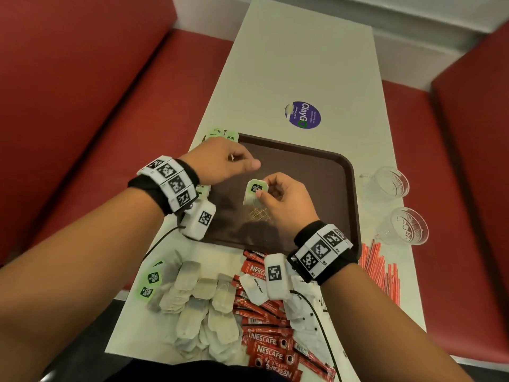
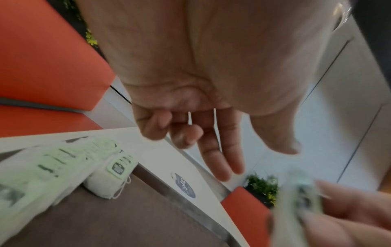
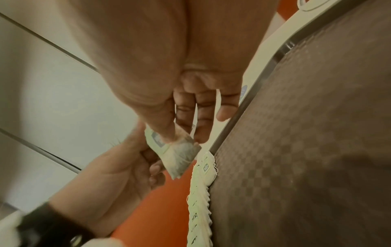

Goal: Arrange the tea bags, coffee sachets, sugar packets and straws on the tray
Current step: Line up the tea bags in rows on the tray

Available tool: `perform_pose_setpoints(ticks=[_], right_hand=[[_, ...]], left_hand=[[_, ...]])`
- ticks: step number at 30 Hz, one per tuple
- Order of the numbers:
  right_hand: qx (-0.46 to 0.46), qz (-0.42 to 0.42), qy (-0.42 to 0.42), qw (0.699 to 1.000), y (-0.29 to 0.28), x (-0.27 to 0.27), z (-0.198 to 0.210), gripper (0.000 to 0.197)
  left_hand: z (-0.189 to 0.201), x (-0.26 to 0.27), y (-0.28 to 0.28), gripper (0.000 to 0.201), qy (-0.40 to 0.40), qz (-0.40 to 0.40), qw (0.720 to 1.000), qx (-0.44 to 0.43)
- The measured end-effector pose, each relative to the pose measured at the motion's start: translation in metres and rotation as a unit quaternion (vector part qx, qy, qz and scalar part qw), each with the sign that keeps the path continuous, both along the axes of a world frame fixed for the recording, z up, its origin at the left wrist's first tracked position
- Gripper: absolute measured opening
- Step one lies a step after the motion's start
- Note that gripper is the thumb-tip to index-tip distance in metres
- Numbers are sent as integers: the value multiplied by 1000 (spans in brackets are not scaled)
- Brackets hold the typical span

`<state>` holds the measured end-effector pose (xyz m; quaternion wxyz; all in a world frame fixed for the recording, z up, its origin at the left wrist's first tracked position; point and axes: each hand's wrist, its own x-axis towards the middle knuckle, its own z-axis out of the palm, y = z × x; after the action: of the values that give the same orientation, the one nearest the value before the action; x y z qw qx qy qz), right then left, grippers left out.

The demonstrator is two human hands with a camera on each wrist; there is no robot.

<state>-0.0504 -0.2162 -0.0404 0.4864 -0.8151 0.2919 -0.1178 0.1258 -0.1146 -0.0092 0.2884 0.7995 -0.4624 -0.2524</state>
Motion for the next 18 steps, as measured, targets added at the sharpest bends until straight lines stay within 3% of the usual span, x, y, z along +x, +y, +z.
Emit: perform_pose_setpoints(ticks=[4,9,12,15,18], right_hand=[[4,-8,-19,1000,7,4,-5,9],[23,23,15,999,14,1,-17,26],[-11,139,90,986,19,-12,-14,30],[-50,278,170,944,27,-22,-13,28],[-101,347,204,910,35,-29,-19,32]], left_hand=[[-10,-17,24,14,-5,-60,998,-7],[-28,-1,23,11,-56,48,997,10],[-39,26,12,19,-91,122,987,55],[-45,45,-4,31,-96,138,979,112],[-48,55,-20,34,-115,145,973,139]])
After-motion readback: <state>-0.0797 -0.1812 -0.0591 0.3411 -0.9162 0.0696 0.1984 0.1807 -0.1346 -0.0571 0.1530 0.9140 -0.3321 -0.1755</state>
